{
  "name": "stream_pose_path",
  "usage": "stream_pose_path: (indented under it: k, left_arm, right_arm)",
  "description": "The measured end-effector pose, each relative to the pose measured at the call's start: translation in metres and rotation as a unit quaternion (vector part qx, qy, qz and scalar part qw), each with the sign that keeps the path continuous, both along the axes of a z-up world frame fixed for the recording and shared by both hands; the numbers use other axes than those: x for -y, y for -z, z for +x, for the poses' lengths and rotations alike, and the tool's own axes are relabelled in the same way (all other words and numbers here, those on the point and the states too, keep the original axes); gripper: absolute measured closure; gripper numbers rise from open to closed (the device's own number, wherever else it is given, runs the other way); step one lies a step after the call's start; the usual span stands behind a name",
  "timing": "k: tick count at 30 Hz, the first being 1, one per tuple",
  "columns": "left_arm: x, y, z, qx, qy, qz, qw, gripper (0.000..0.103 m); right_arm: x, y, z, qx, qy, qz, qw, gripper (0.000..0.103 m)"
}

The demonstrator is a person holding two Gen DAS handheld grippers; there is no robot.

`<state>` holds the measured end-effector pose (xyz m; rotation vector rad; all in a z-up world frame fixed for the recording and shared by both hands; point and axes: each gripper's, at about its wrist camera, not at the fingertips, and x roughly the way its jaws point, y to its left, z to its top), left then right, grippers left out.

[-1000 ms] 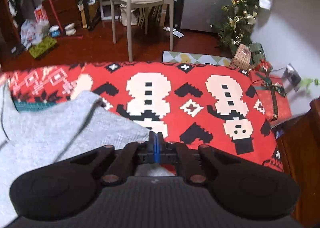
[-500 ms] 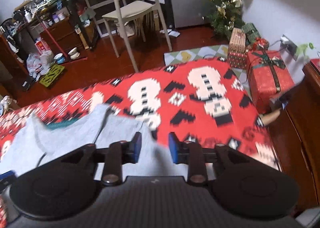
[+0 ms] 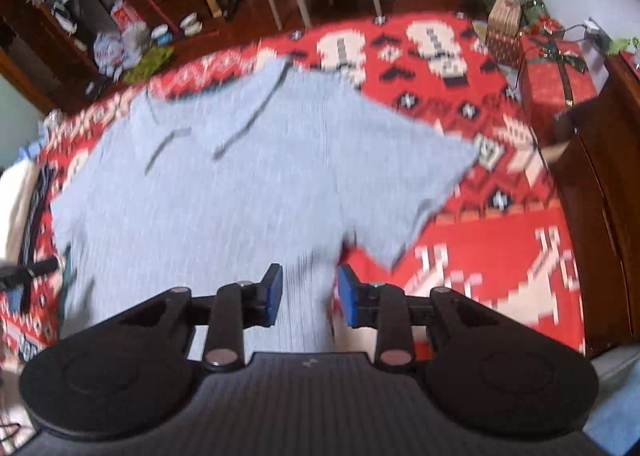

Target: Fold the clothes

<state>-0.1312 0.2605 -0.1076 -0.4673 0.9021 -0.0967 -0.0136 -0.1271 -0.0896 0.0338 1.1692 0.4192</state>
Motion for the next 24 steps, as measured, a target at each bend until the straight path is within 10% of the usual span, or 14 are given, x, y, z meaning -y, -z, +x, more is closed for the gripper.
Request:
stream_pose_path:
  k: [17,24]
  left_arm:
    - [0.01,0.017,-0.039,-0.15,0.01,0.02,0.9884,0.06]
    - [0.016,0.026,-0.037,-0.161,0.017,0.02,0.9866,0.063]
  right_arm:
    - [0.011,0.041,-0.03,-0.122,-0.067,-0.046,0.989,0.071]
    - [0.008,0.052,-0.035,-0.139,-0.091,-0.056,0.985,0.088]
